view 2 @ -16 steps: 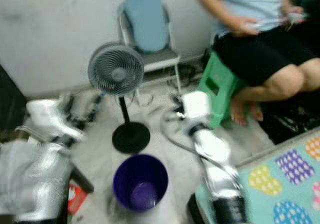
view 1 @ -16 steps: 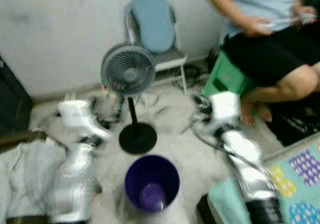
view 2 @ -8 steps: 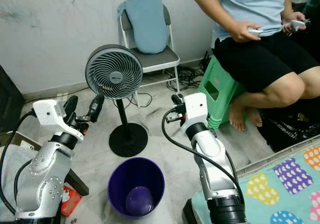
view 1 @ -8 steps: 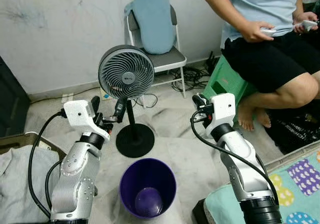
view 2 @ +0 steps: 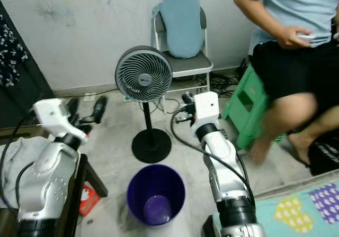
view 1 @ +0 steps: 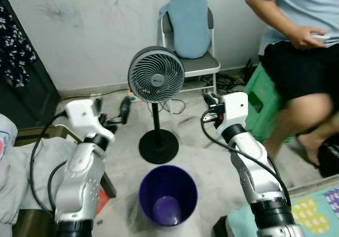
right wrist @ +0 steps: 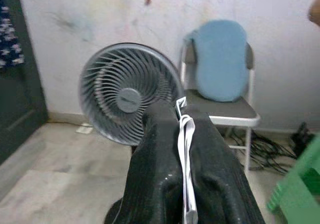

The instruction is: Clean up the room

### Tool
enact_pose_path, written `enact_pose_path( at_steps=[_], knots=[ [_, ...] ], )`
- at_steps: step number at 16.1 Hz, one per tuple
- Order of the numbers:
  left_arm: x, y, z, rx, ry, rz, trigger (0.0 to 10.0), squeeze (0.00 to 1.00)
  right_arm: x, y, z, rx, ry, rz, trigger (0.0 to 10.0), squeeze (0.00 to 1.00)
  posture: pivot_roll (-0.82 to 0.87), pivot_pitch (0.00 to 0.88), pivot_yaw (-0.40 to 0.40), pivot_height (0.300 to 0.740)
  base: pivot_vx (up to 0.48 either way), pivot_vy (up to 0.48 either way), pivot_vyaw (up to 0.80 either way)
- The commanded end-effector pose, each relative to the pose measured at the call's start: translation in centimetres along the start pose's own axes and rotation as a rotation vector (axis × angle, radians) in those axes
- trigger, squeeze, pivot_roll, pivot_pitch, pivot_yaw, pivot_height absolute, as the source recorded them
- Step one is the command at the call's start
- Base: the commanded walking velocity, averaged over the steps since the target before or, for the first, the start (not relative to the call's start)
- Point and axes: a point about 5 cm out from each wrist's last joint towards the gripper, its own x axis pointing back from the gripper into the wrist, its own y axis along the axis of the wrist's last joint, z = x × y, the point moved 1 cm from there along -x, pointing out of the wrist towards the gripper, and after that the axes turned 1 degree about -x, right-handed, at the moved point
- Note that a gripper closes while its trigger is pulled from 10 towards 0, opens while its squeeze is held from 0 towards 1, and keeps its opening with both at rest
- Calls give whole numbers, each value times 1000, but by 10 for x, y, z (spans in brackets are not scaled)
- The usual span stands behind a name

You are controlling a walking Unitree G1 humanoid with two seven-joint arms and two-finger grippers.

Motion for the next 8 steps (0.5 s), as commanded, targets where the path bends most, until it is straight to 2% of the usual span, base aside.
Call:
enact_pose_path(
  at_steps=[1,4,8],
  knots=[
    [3,-5,9,-26,16,30,10000,0,-6,5,5,6,21,-20,10000,0,-26,0,-5,740,0,0,0],
    [21,-32,35,-52,65,152,10000,0,-4,-7,11,18,28,21,10000,0,-36,0,-10,740,0,0,0],
    [22,-54,39,-53,22,245,10000,0,4,-28,7,16,11,109,10000,0,-41,12,-2,740,0,0,0]
  ],
)
